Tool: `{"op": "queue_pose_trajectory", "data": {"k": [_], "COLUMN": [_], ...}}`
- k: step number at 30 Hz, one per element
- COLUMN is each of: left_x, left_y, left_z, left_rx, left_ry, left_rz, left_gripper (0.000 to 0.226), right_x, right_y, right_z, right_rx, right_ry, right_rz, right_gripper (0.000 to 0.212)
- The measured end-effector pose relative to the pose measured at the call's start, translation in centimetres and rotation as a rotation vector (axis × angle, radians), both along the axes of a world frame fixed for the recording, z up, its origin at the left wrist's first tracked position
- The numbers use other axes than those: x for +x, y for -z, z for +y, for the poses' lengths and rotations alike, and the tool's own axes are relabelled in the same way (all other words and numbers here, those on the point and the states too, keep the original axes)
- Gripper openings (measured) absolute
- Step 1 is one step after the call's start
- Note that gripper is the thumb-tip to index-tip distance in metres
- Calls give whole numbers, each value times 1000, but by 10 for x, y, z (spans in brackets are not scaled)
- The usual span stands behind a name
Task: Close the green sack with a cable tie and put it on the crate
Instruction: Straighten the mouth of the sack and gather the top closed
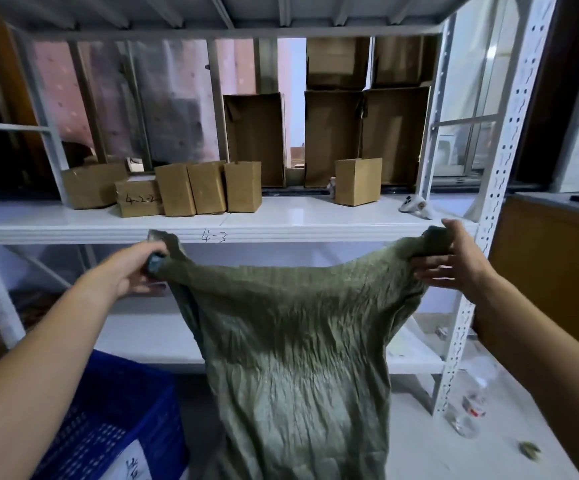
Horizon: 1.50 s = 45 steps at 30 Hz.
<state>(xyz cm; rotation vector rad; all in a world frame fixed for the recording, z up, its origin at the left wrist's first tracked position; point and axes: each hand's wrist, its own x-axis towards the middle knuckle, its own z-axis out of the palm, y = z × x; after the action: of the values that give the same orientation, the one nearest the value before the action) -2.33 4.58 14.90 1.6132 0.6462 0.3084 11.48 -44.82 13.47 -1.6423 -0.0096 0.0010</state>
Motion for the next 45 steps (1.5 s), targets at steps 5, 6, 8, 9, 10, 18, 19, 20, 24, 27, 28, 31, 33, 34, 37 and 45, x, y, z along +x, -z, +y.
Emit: {"op": "queue_pose_trajectory", "data": {"k": [5, 6, 8, 9, 10, 18, 19, 20, 24, 27, 28, 31, 33, 34, 37, 45], "left_x": [1, 2, 5, 4, 3, -3, -3, -4, -13, -22, -24, -22, -16, -12, 5, 30], "left_y": [1, 2, 4, 4, 3, -12, -14, -17, -31, -38, -39, -37, -35, -34, -32, -37], "left_z": [3, 4, 9, 11, 11, 11, 14, 17, 17, 10, 7, 1, -2, -1, 13, 29], "left_rx": [-19, -6, 139, 229, 289, 445, 459, 481, 500, 509, 526, 571, 570, 555, 463, 494], "left_ry": [-54, -59, -93, -126, -144, -109, -122, -130, -59, -14, -9, -7, -29, -51, -104, -253], "left_rz": [-27, -28, 22, 51, 66, 134, 143, 156, 244, 253, 244, 198, 141, 109, 9, -196], "left_gripper": [11, 12, 10, 11, 14, 20, 22, 23, 20, 11, 11, 14, 17, 18, 21, 32], "right_x": [-3, -4, -7, -8, -8, -2, -3, -4, -1, 2, 4, 11, 14, 15, 22, 28], "right_y": [-3, -4, -6, -8, -10, -32, -35, -38, -44, -48, -49, -49, -48, -48, -48, -53], "right_z": [-6, -7, -8, -9, -10, -21, -21, -21, -24, -32, -36, -45, -48, -48, -54, -57], "right_rx": [-118, -126, -136, -155, -180, -340, -339, -334, -346, -358, -368, -395, -392, -381, -305, -10], "right_ry": [19, 35, 51, 61, 69, 90, 80, 72, 37, -14, -35, -57, -23, -1, 56, 114], "right_rz": [-3, -7, -27, -36, -49, -44, -46, -50, -36, -8, 0, 7, -10, -20, -57, -103], "right_gripper": [53, 44, 27, 21, 18, 27, 27, 27, 29, 24, 24, 23, 20, 20, 24, 23]}}
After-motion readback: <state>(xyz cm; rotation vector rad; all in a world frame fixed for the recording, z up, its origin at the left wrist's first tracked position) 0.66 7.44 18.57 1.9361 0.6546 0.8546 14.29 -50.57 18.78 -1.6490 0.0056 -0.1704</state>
